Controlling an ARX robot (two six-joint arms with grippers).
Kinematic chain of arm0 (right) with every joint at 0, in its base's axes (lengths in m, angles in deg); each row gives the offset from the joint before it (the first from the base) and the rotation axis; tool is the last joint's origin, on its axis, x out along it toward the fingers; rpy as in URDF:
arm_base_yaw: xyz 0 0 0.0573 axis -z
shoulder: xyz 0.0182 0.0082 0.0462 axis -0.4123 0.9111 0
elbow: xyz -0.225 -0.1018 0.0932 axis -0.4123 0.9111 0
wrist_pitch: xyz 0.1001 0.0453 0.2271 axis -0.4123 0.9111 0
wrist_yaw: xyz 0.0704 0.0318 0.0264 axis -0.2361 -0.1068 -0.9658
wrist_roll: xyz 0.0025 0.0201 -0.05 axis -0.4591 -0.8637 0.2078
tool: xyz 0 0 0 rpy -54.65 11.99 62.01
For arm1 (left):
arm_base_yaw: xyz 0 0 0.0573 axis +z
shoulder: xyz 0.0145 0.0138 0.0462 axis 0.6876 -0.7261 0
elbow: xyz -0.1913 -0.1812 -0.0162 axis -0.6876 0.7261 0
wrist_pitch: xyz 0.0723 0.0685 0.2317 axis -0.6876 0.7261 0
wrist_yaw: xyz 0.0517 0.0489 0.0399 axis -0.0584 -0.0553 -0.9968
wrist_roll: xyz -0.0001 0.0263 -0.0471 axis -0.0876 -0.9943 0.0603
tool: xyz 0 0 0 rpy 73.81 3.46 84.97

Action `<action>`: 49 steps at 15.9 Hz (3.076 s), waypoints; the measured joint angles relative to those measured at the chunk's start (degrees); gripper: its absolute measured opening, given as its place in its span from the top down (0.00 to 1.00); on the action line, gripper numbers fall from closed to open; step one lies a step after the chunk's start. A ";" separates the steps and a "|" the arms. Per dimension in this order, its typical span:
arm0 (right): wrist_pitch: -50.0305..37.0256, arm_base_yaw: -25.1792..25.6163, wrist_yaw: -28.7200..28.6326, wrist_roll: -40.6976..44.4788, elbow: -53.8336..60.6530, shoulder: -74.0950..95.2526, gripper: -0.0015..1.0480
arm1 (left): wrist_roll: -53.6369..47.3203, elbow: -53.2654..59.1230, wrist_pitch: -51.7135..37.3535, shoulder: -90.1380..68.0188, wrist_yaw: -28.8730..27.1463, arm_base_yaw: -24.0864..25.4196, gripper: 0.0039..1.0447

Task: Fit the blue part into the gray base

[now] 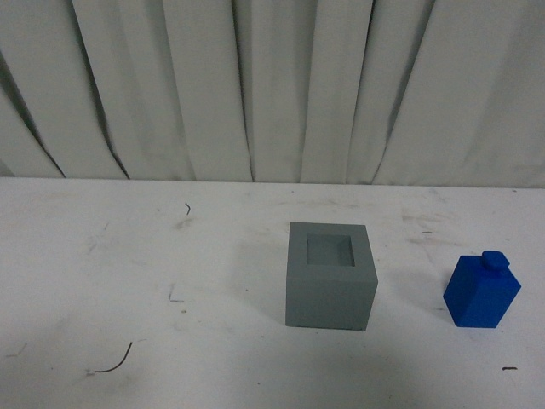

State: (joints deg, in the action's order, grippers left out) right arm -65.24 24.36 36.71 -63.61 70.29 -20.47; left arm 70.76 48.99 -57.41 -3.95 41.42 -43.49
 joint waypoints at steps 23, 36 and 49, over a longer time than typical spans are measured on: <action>-3.02 0.90 -1.79 -0.09 0.00 1.46 0.06 | -0.02 0.00 0.00 0.00 0.00 0.00 0.06; -38.36 6.69 -13.81 17.64 -53.16 102.86 0.06 | -0.02 0.00 0.00 0.00 0.00 0.00 0.06; 39.34 -0.81 -25.51 81.37 -84.30 117.57 0.06 | 0.00 0.00 0.02 0.00 0.00 0.00 0.06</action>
State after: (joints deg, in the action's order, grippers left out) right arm -25.90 23.55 11.20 17.76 -14.01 97.10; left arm 70.76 48.99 -57.39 -3.95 41.42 -43.49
